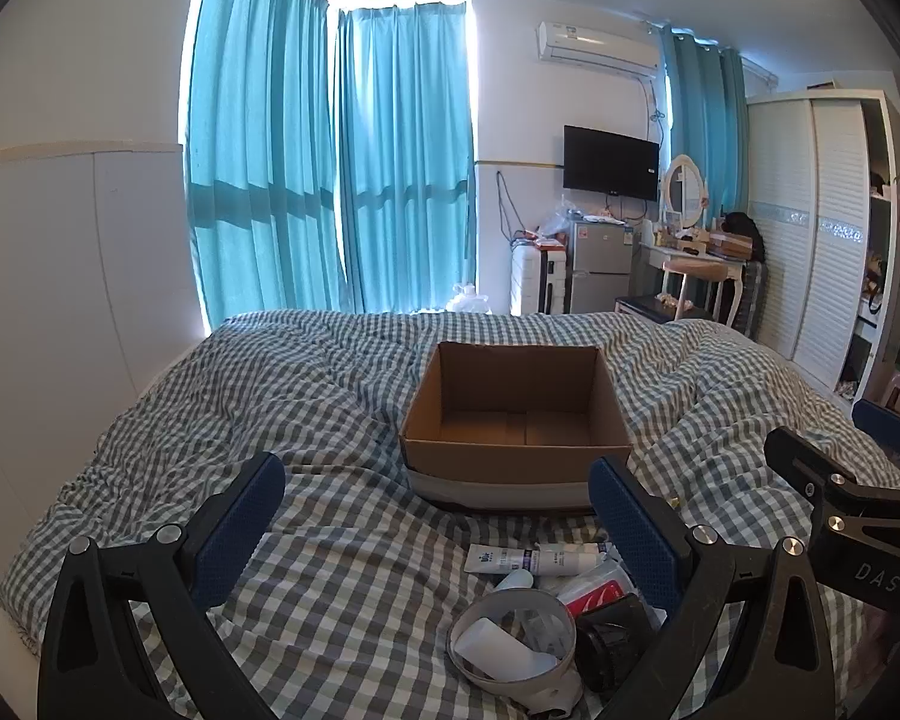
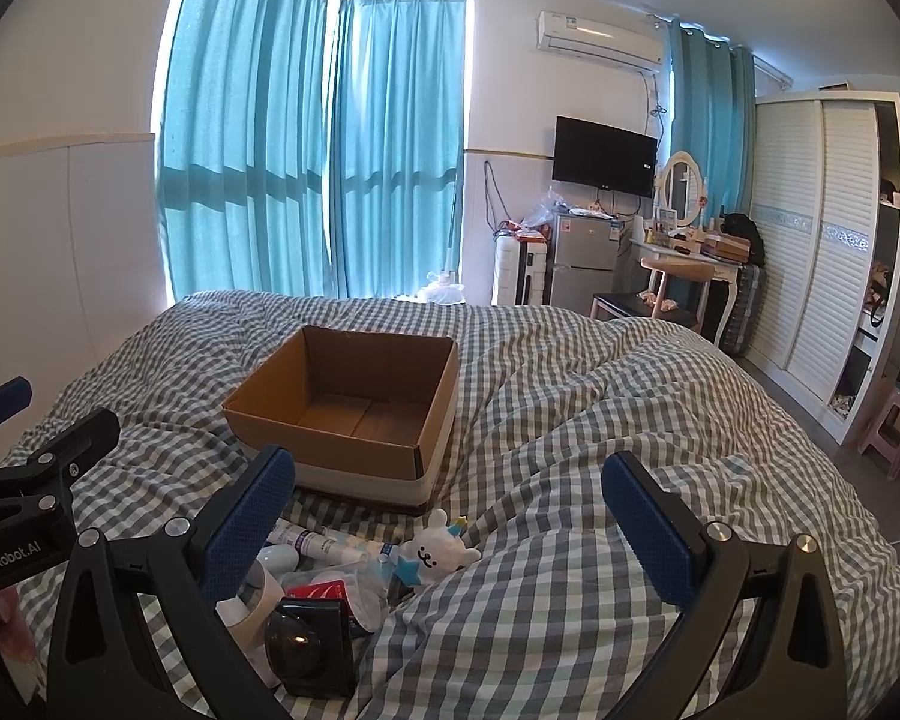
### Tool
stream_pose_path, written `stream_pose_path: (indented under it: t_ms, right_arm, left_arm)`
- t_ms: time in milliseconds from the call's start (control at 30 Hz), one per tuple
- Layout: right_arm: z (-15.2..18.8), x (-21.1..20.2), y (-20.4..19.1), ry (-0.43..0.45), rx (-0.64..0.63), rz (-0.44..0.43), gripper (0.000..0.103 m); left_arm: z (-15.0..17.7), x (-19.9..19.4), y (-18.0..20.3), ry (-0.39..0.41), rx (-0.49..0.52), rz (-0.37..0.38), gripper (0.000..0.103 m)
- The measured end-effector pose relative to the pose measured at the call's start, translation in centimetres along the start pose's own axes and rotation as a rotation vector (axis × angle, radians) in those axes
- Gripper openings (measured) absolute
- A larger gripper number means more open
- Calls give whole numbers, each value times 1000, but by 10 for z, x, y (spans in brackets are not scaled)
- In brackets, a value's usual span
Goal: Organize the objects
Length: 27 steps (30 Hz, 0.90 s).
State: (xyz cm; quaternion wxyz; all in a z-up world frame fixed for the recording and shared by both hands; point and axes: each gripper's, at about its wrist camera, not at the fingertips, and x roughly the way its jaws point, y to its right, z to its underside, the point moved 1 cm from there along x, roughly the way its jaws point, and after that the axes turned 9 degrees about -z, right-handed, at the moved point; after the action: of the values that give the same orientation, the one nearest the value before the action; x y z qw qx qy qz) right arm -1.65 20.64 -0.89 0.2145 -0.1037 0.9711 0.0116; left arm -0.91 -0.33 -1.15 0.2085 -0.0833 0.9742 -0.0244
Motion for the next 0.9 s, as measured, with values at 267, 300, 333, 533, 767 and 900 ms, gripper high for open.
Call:
stream_pose_path:
  t_ms: [267,300,333,533,767,900]
  right_arm:
    - [1,1,-1,-5,-6,0,103]
    - [1,1,-1,-5,-6,-1,103]
    - [1,1,-1,-5,-6,-1,103]
    - [1,2,-2,-8,-7,-3,103]
    - [2,2,-2,-10,-10,-3,103]
    - [3,2,-2,-13,-10,-7,103]
  left_arm:
    - [3,2,-1,-6,-5,2,103]
    - [4,3,-1,-7,-5,2,103]
    - [4,3,-1,-8,-5,2,103]
    - [5,4,-1,-15,-6,2,103]
    - [5,5,-1,-21,-7,-1,103]
    - [5,5,-2,-23,-7,-1,103]
